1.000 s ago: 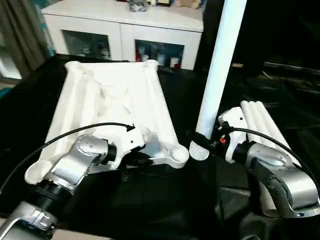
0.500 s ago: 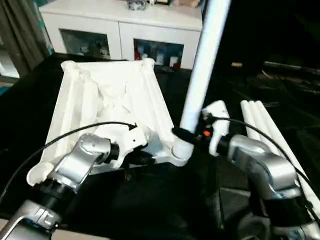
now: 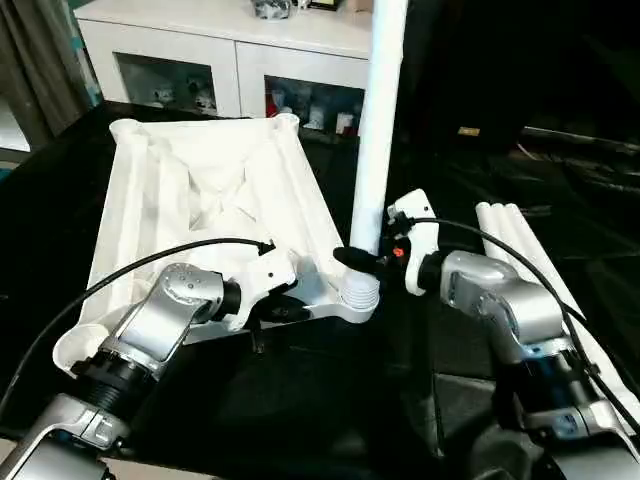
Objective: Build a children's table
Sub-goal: Insert table leg to table base
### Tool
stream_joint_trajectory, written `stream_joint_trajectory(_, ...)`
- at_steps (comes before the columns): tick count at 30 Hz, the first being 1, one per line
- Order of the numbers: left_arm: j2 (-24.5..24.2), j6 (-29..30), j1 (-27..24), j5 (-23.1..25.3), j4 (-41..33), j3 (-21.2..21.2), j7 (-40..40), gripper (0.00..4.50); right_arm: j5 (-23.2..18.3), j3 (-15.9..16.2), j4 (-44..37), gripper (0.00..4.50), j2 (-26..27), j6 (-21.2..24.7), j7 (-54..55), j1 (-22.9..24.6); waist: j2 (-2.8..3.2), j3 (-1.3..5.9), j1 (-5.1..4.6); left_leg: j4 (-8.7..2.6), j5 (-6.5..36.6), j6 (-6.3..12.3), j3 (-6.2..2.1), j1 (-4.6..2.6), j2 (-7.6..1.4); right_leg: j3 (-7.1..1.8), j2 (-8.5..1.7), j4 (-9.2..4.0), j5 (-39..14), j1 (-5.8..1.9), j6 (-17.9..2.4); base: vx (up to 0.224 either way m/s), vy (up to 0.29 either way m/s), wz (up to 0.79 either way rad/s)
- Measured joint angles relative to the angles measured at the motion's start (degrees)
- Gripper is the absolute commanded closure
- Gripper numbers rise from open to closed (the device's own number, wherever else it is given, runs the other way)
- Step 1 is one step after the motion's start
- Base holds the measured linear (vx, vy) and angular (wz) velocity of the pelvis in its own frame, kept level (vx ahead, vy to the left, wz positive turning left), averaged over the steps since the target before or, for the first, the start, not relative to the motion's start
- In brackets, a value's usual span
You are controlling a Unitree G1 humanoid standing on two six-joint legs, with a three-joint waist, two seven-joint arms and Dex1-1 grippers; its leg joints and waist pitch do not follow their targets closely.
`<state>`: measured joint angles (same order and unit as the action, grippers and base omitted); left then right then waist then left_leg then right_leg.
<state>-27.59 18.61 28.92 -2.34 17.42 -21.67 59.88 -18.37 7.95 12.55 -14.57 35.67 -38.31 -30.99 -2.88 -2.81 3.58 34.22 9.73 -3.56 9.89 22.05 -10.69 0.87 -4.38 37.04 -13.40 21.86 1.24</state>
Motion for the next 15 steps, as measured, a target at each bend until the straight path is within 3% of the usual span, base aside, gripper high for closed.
stream_joint_trajectory(6, 0.53, -0.38, 0.24, 0.27, 0.49, 0.03, -0.02, 4.50, -2.41, -3.90, 1.14, 2.62, 0.87, -0.43, -0.60, 1.75, 0.05, -0.01, 0.37, -0.01, 0.00, 0.00, 0.02, 0.00, -0.01, -0.01, 0.00, -0.01, 0.01, 0.00, 0.00, 0.000, 0.000, 0.00)
stream_joint_trajectory(15, 1.39, -2.00, 0.99, 0.42, 2.85, 0.01, 0.01, 4.50, -4.57, -8.04, 2.04, 2.62, 3.34, -8.55, -0.88, 7.32, 0.59, 0.03, 1.22, -0.11, 0.00, -0.01, 0.04, -0.11, -0.02, -0.01, 0.01, -0.02, 0.03, 0.01, -0.05, 0.000, 0.000, 0.00)
